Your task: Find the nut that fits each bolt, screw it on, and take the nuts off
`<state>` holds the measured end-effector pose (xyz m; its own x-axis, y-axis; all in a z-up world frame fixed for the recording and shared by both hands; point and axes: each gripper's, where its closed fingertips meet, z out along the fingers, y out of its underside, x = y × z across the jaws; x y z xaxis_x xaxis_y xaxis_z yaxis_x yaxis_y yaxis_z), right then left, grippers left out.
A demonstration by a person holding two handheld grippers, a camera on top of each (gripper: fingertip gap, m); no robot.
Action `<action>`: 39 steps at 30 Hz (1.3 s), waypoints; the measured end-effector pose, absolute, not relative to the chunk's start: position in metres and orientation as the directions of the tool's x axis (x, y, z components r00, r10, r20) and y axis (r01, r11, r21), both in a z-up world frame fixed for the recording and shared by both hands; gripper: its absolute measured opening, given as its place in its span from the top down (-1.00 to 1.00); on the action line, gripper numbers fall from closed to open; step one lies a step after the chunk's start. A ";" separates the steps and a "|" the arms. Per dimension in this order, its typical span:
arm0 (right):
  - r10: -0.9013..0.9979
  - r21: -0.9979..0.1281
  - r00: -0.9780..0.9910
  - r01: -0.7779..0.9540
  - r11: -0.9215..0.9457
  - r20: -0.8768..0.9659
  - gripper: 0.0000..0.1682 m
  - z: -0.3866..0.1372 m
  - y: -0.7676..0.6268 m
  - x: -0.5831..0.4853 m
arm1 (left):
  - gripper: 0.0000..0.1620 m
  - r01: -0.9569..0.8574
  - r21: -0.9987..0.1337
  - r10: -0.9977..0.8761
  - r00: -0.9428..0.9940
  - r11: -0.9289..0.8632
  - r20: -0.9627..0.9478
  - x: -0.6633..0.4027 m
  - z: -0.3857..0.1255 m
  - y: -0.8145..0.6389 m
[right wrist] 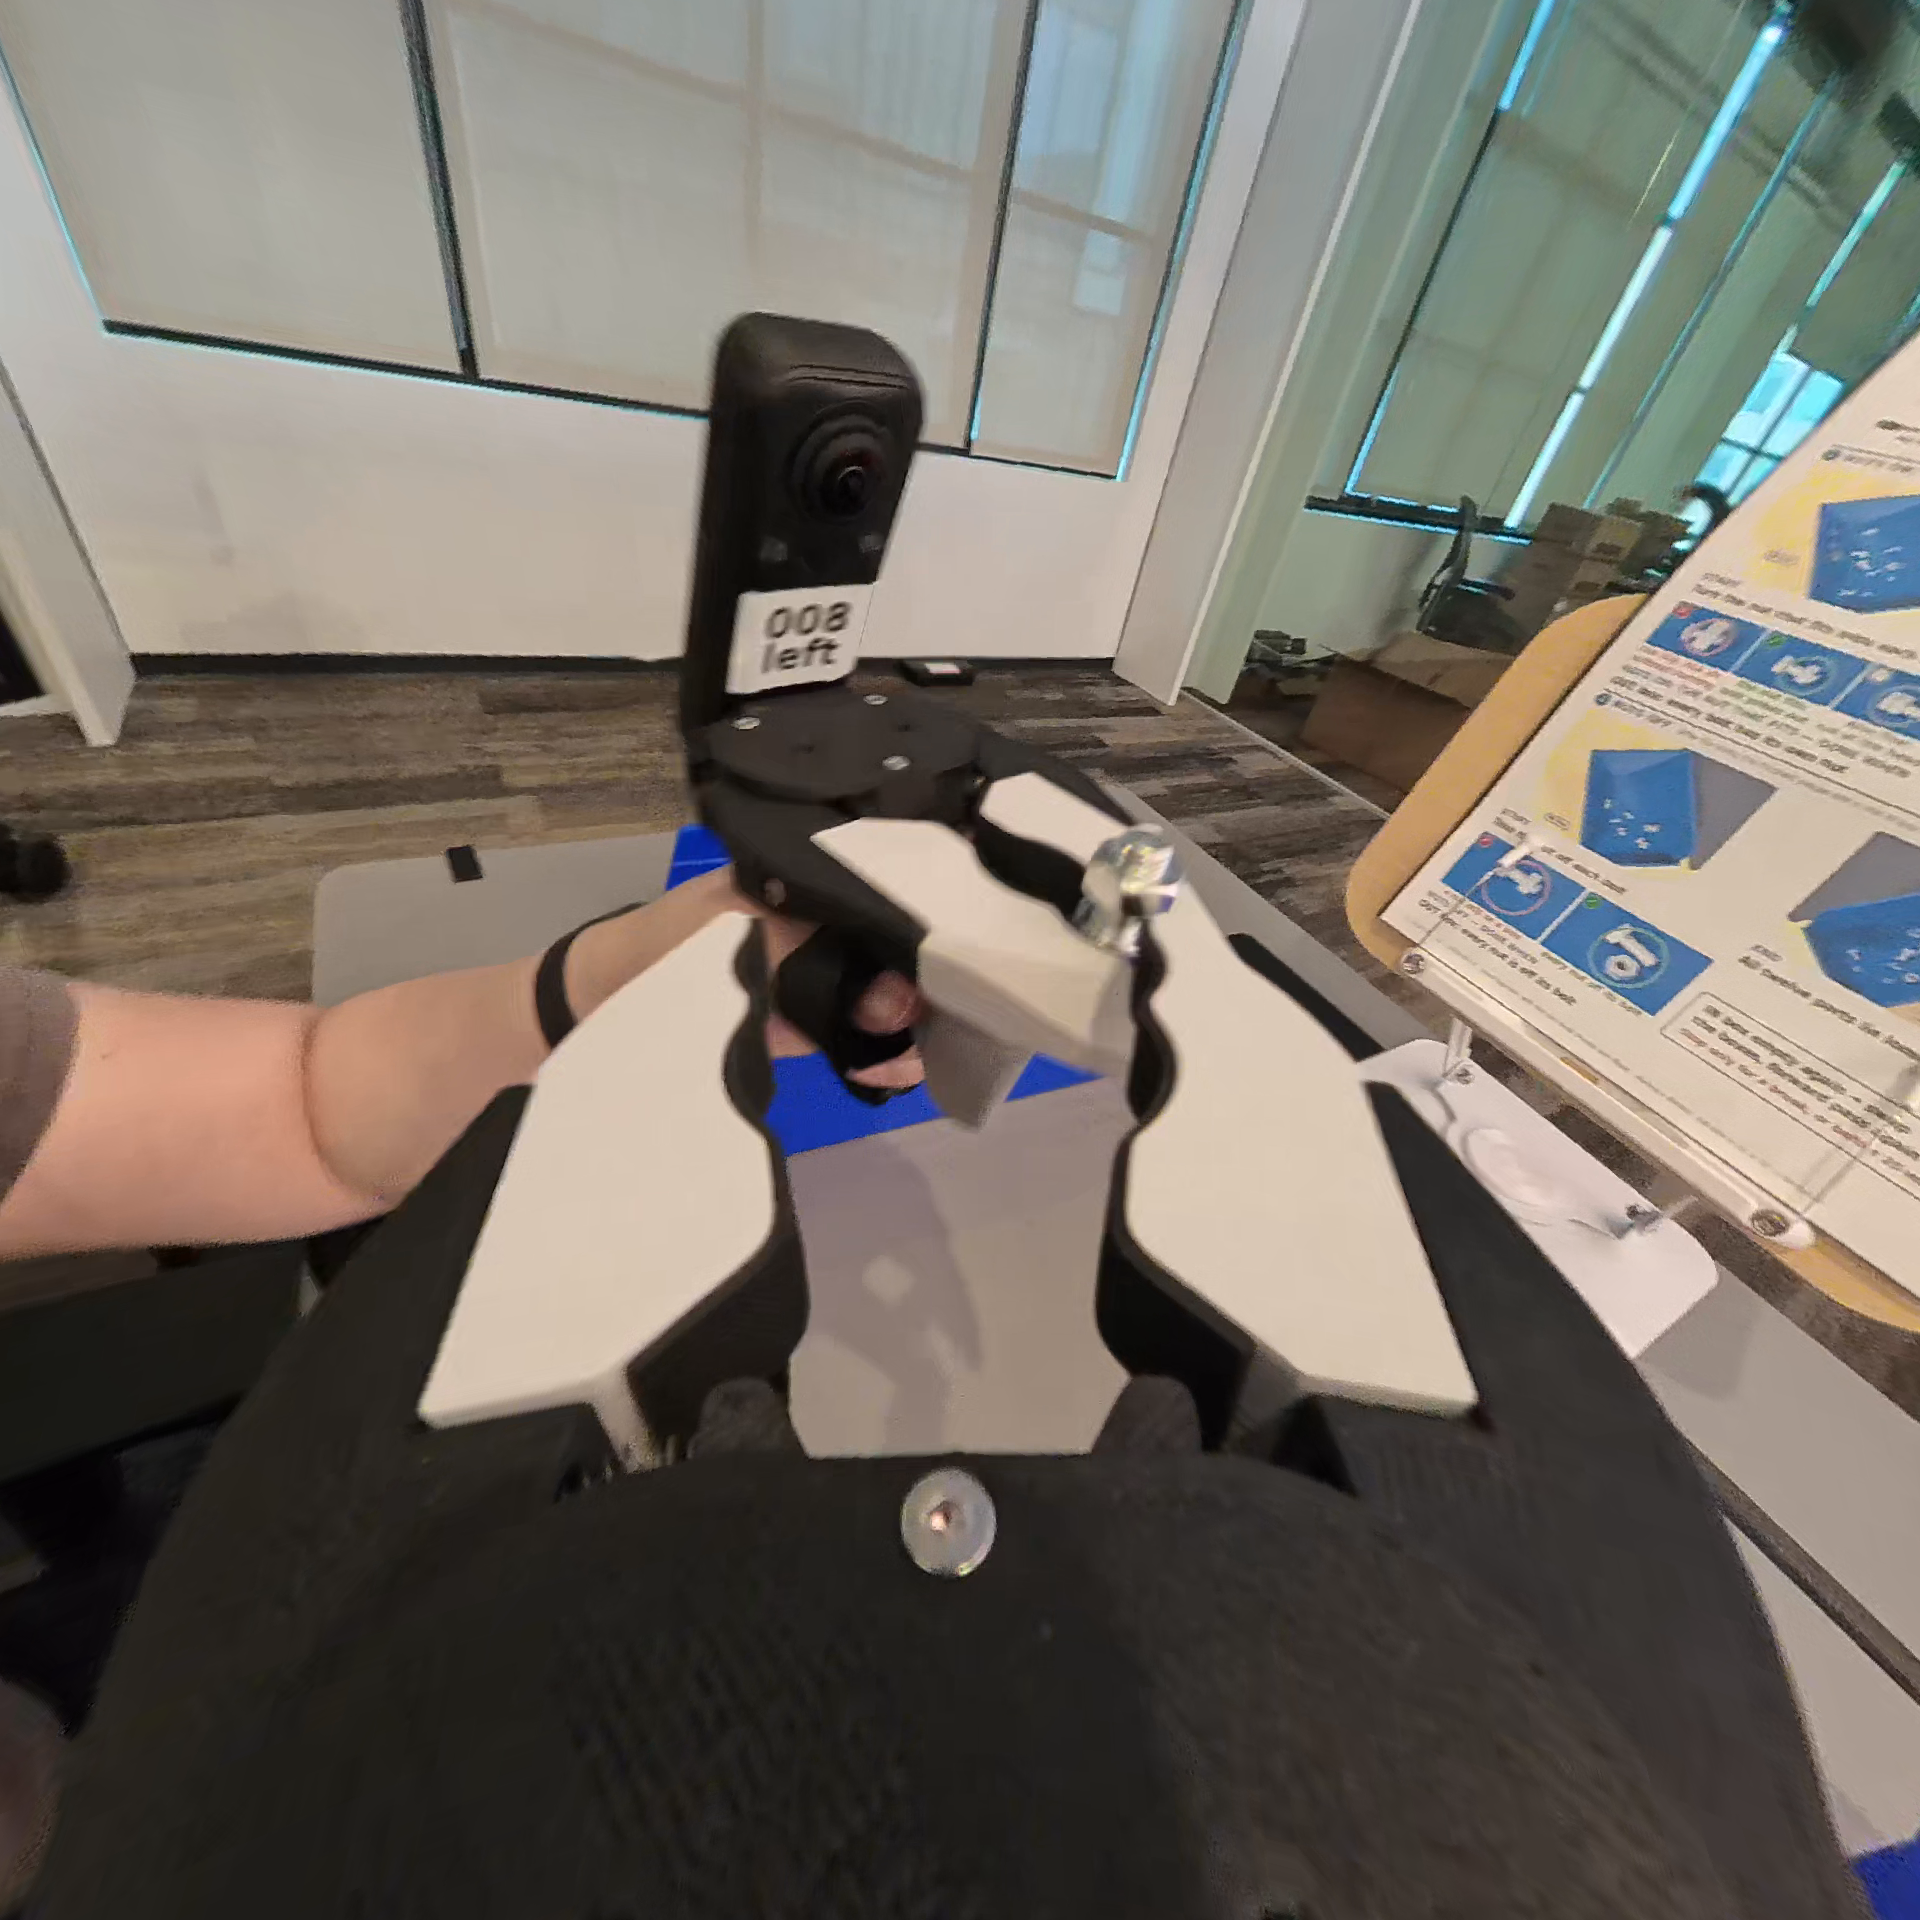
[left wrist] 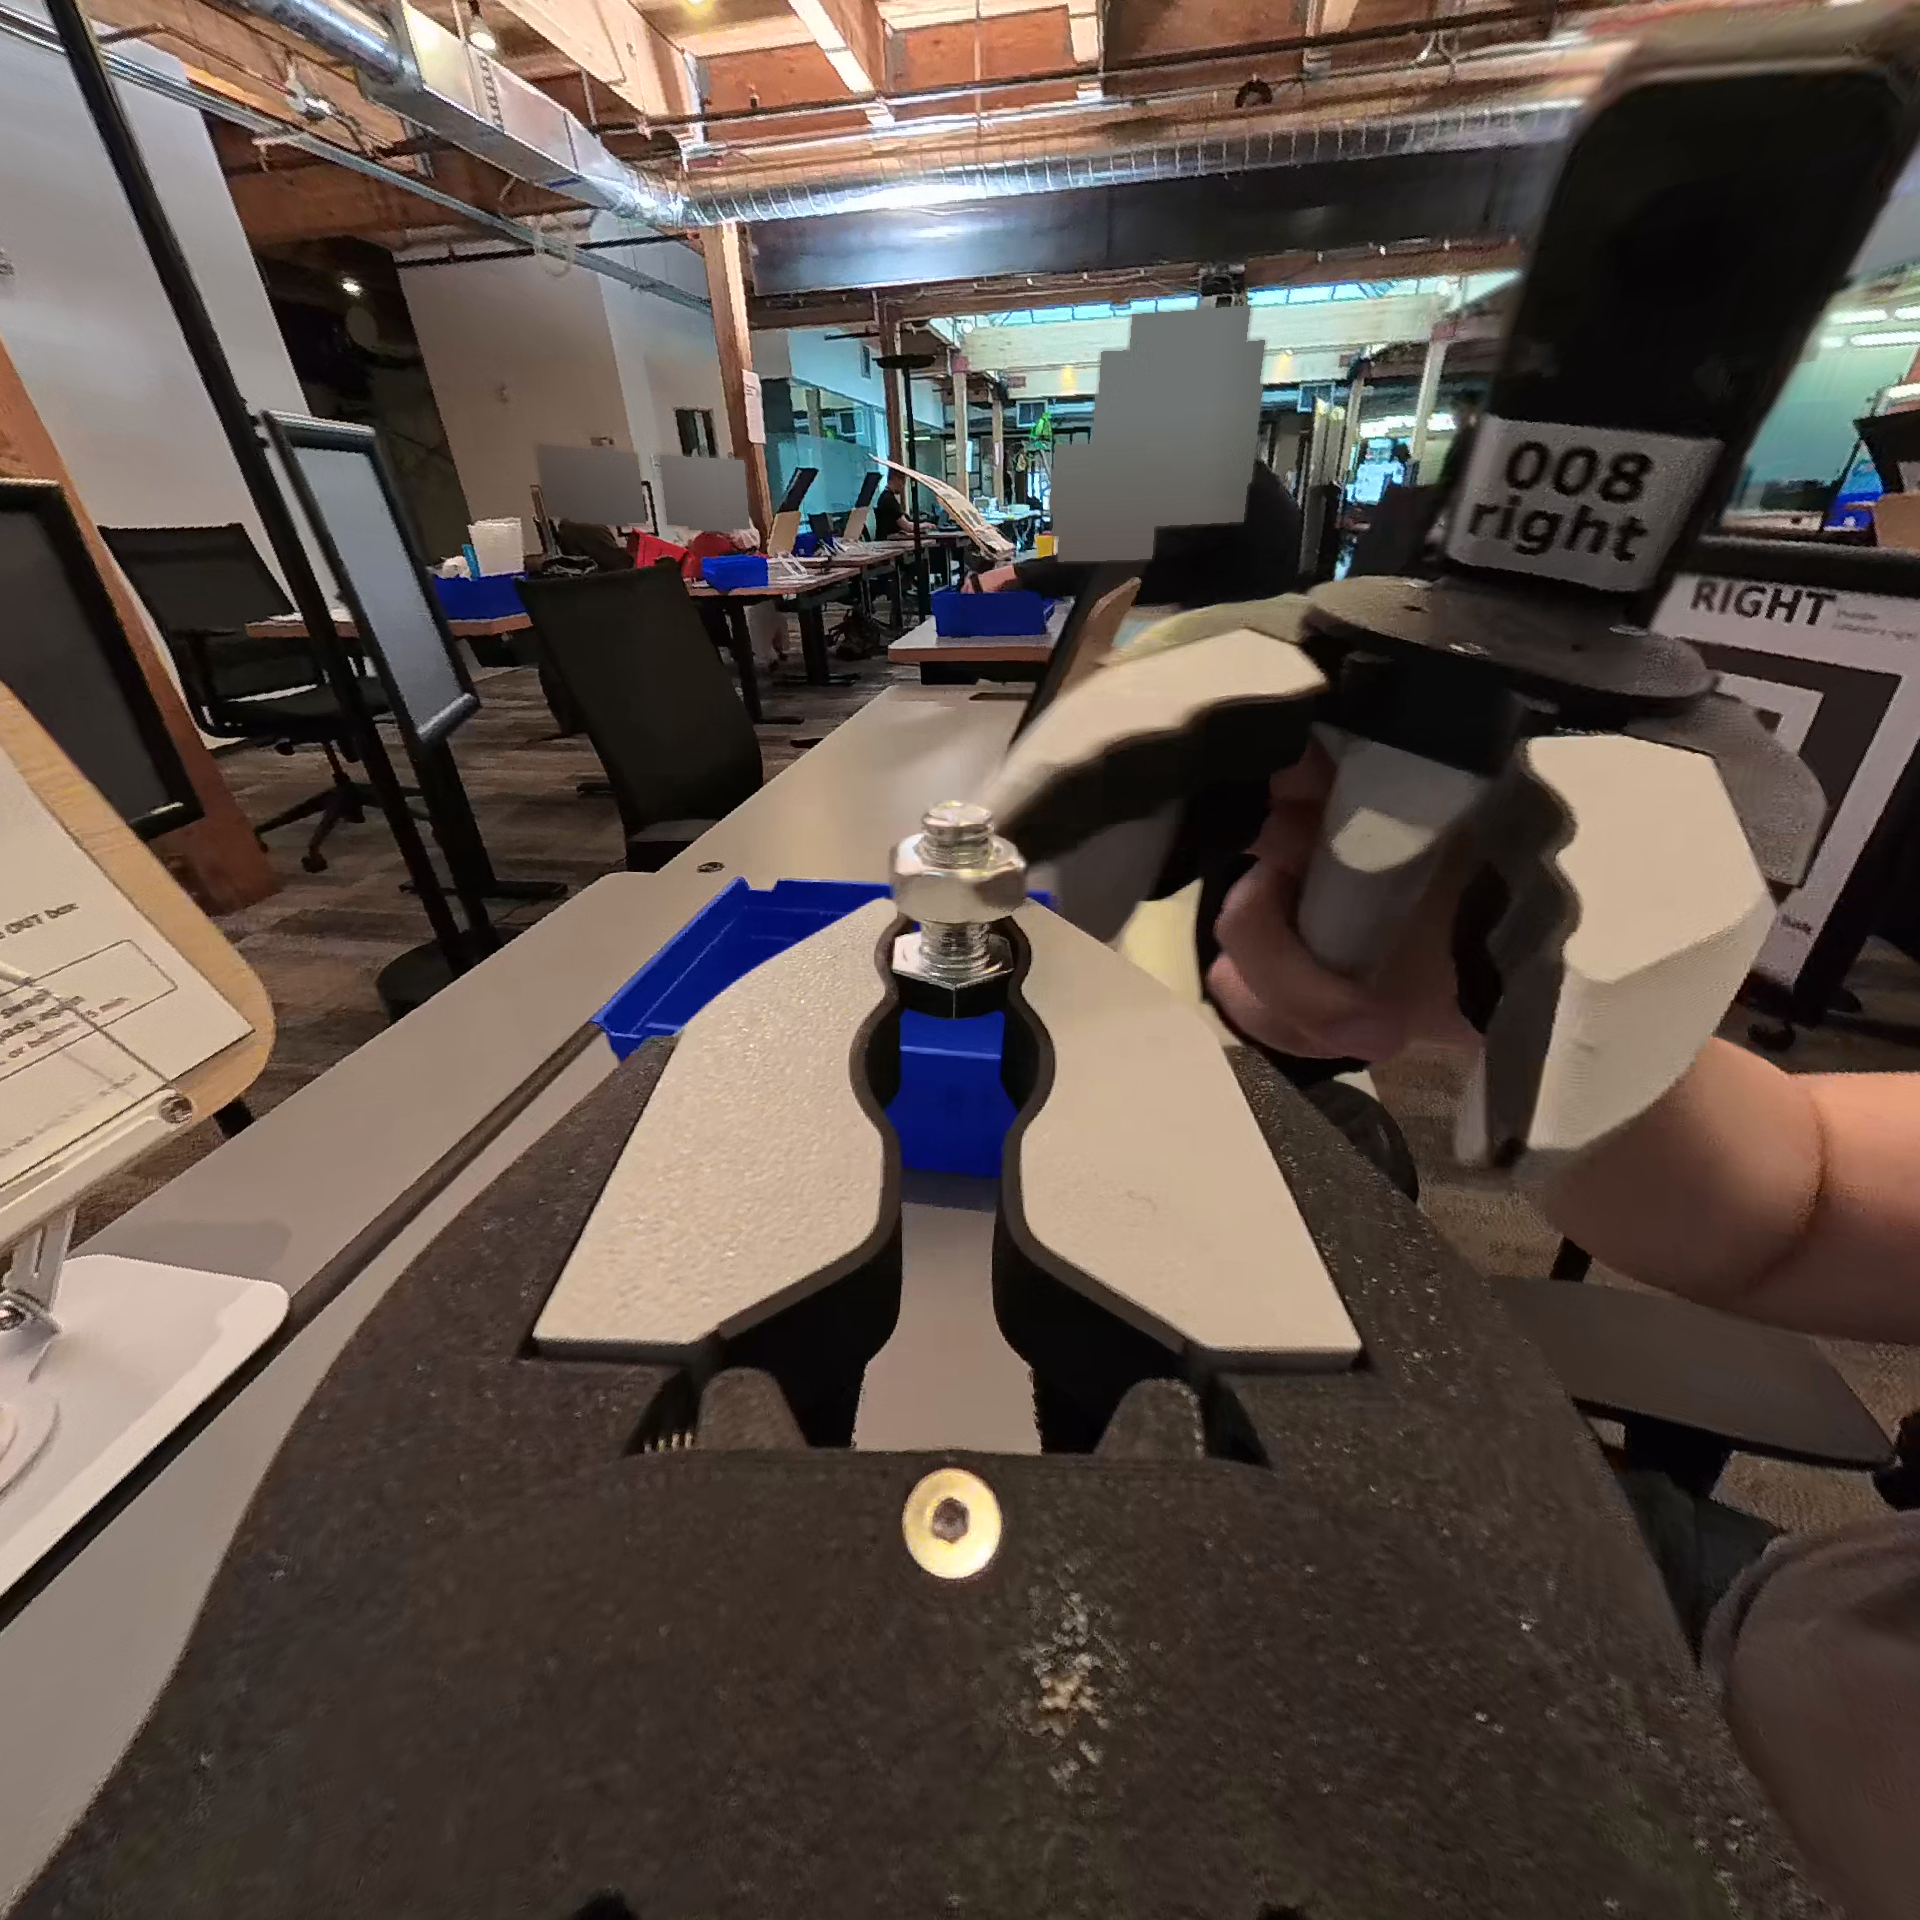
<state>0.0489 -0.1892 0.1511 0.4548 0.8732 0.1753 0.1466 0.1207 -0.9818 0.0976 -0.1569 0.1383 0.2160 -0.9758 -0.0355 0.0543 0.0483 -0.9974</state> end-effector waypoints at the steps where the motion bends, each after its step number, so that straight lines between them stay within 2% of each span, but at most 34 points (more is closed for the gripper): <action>1: 0.877 -0.981 0.445 0.146 0.126 0.179 0.25 0.152 -0.195 0.051 | 0.83 0.061 -0.997 -0.975 0.221 0.045 -0.031 0.095 0.140 -0.155; 7: 0.861 -0.989 0.487 0.105 0.108 0.146 0.22 0.159 -0.182 0.057 | 0.82 0.042 -0.998 -0.980 0.194 0.053 -0.044 0.101 0.137 -0.162; 12: 0.888 -0.993 0.449 0.094 0.065 0.101 0.19 0.152 -0.180 0.050 | 0.83 0.030 -0.998 -0.979 0.198 0.057 -0.050 0.104 0.133 -0.161; 13: 0.885 -0.992 0.452 0.099 0.073 0.110 0.22 0.152 -0.182 0.052 | 0.83 0.033 -0.998 -0.979 0.198 0.053 -0.045 0.103 0.134 -0.160; 15: 0.878 -0.990 0.459 0.096 0.105 0.138 0.40 0.155 -0.187 0.060 | 0.83 0.047 -0.998 -0.980 0.196 0.048 -0.038 0.101 0.137 -0.160; 20: 0.867 -0.995 0.488 0.044 0.092 0.102 0.48 0.162 -0.175 0.072 | 0.82 0.034 -0.998 -0.983 0.175 0.060 -0.053 0.104 0.135 -0.166; 27: 0.897 -0.995 0.433 0.080 0.064 0.092 0.76 0.150 -0.170 0.066 | 0.83 0.019 -0.997 -0.986 0.148 0.074 -0.071 0.108 0.133 -0.171; 39: 0.925 -0.999 0.378 -0.008 0.037 0.031 0.74 0.155 -0.171 0.064 | 0.82 0.023 -0.997 -0.987 0.145 0.079 -0.075 0.106 0.135 -0.172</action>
<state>0.0641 -0.1710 0.1548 0.3784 0.9251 0.0311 -0.0078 0.0368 -0.9993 0.1060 -0.1724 0.1354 0.1449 -0.9866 -0.0746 0.0226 0.0786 -0.9966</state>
